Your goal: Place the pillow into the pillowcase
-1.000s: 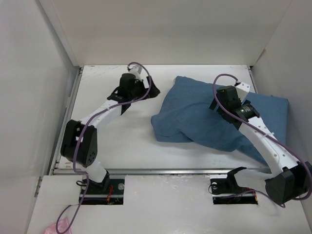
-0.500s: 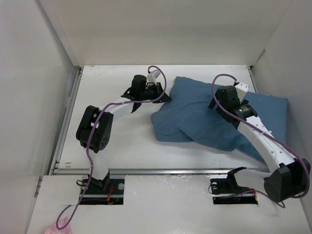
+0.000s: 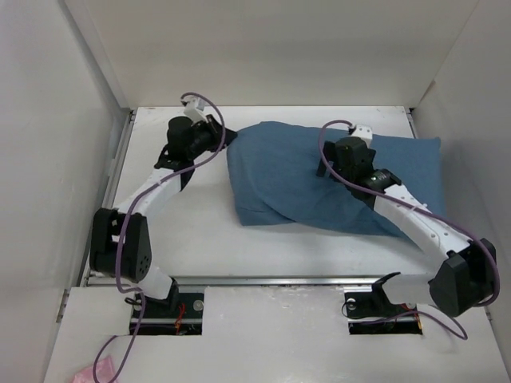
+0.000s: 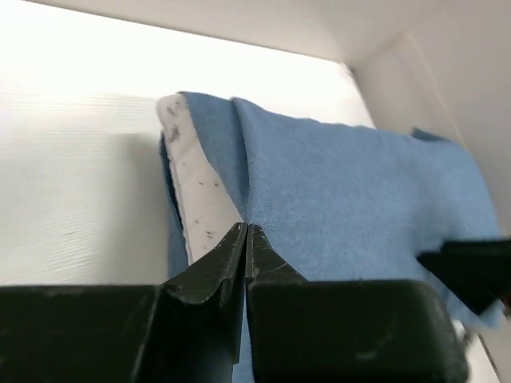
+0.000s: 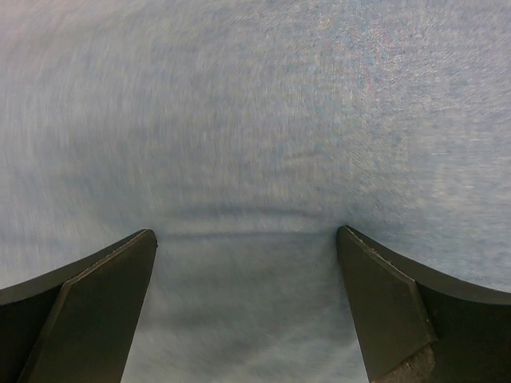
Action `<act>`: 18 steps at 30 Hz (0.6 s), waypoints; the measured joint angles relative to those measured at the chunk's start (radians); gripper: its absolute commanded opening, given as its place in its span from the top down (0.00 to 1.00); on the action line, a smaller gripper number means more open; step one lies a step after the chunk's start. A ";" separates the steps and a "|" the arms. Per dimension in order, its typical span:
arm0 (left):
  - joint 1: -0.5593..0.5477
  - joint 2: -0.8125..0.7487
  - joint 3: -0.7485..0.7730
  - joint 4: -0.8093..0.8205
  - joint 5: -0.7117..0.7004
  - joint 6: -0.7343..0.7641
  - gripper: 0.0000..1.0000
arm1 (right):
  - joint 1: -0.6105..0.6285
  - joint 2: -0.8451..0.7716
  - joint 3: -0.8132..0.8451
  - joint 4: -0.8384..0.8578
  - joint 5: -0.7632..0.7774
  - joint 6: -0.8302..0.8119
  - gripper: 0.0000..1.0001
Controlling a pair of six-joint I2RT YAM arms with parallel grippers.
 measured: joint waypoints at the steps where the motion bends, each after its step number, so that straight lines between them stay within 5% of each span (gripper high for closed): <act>1: 0.018 -0.024 -0.011 -0.023 -0.029 0.000 1.00 | 0.021 0.006 0.005 0.020 -0.010 -0.023 0.00; 11: 0.224 -0.010 -0.012 -0.304 -0.487 -0.029 0.95 | 0.120 0.165 0.157 0.103 -0.146 -0.153 0.00; 13: 0.269 0.030 0.027 -0.381 -0.567 -0.033 0.56 | 0.122 0.156 0.165 0.103 -0.149 -0.164 0.00; 14: 0.287 0.051 0.049 -0.412 -0.597 -0.029 0.17 | 0.122 0.149 0.168 0.102 -0.146 -0.165 0.00; 15: 0.306 0.071 0.077 -0.453 -0.632 -0.035 0.00 | 0.121 0.141 0.170 0.101 -0.140 -0.163 0.00; 18: 0.330 0.083 0.132 -0.527 -0.695 -0.039 0.00 | 0.113 0.102 0.172 0.090 -0.125 -0.152 0.00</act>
